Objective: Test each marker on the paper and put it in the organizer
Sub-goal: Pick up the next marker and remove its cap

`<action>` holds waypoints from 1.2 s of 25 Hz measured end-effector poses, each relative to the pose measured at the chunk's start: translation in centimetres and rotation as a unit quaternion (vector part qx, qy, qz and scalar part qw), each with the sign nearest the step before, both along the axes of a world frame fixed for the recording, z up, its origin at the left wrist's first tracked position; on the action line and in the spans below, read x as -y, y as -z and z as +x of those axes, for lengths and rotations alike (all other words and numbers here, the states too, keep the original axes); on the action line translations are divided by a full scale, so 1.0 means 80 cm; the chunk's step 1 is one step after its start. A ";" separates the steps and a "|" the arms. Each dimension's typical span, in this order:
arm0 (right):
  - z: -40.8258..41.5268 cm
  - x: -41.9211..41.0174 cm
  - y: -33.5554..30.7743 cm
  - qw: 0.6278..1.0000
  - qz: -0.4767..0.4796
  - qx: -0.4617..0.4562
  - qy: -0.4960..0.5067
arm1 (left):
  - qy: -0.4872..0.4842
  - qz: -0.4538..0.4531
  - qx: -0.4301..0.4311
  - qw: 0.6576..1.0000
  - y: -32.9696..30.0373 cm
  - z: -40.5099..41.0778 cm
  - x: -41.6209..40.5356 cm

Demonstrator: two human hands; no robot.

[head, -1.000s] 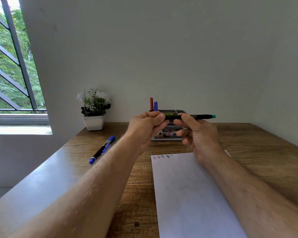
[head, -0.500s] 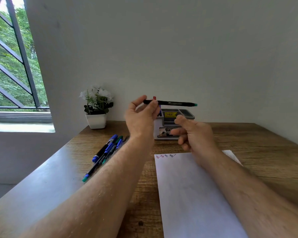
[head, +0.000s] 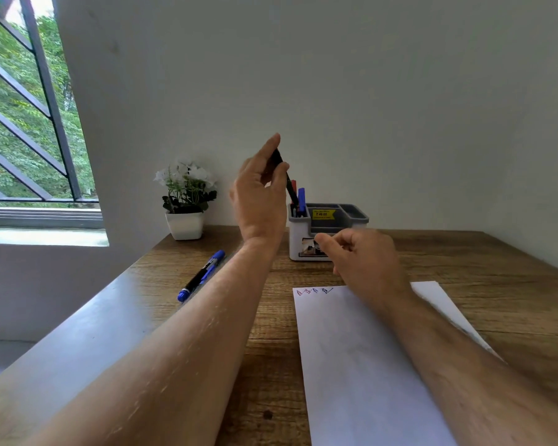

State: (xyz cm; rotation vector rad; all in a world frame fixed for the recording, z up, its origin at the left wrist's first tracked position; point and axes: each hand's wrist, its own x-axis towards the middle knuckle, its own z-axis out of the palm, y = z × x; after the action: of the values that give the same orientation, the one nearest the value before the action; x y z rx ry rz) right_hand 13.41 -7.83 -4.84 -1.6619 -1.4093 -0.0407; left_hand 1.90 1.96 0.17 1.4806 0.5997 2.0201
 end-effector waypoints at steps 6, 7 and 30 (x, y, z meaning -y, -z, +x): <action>-0.001 -0.005 0.004 1.000 0.007 0.021 0.008 | -0.025 -0.008 -0.192 0.981 0.008 0.015 -0.023; -0.001 -0.005 0.004 1.000 0.007 0.026 0.004 | -0.030 -0.012 -0.228 0.973 0.011 0.016 -0.026; 0.003 -0.007 0.007 1.000 0.004 0.025 -0.004 | -0.148 -0.050 -0.433 0.888 0.036 0.025 -0.035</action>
State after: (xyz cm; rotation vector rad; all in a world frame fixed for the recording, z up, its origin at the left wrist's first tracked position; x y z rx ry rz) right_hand 13.67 -7.24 -5.41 -1.6589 -1.4505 -0.0832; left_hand 3.88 4.74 -2.74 2.3172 1.3224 1.3861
